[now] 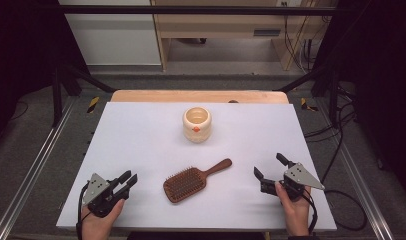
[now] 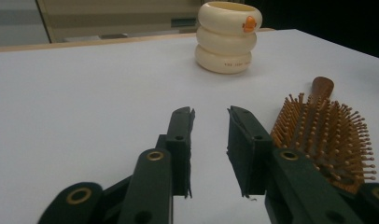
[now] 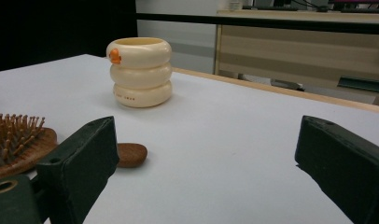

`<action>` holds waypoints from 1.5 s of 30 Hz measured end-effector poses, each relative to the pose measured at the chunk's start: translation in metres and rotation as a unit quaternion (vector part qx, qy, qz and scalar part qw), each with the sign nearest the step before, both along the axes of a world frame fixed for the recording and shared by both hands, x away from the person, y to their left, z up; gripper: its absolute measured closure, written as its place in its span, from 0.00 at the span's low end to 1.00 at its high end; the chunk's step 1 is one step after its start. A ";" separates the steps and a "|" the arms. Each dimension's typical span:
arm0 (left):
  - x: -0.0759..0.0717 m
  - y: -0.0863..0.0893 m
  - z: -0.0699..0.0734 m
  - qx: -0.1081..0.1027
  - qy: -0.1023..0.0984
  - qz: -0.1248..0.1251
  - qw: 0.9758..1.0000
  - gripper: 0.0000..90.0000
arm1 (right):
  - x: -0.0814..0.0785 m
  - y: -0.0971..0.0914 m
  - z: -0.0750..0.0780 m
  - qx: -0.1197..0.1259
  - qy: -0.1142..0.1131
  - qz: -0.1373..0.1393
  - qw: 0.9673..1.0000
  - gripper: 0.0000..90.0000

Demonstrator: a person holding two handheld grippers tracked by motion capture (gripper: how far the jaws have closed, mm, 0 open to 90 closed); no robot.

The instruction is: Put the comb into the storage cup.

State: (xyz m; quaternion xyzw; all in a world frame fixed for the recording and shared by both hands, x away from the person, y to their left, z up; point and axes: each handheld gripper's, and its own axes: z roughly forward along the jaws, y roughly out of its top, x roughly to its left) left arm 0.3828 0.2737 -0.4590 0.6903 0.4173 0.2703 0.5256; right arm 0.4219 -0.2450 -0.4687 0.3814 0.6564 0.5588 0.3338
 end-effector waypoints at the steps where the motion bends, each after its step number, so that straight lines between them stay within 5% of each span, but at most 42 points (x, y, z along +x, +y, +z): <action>1: 0.000 -0.001 0.000 0.000 0.002 -0.002 1.000 0.78 | 0.000 0.000 0.000 0.000 0.000 0.000 1.000 0.07; 9: -0.001 -0.011 -0.003 0.009 0.043 -0.039 0.998 1.00 | 0.000 -0.001 -0.001 -0.001 0.002 -0.005 1.000 0.07; 16: -0.001 -0.023 -0.009 0.026 0.080 -0.062 0.995 1.00 | -0.001 -0.001 -0.001 0.000 0.000 -0.008 1.000 0.08; 35: -0.015 -0.067 -0.018 0.063 0.106 -0.129 0.984 1.00 | -0.002 -0.003 -0.001 0.000 -0.002 -0.011 1.000 0.08; 45: -0.023 -0.090 -0.022 0.081 0.111 -0.167 0.976 1.00 | -0.002 -0.003 -0.001 -0.001 -0.002 -0.011 1.000 0.08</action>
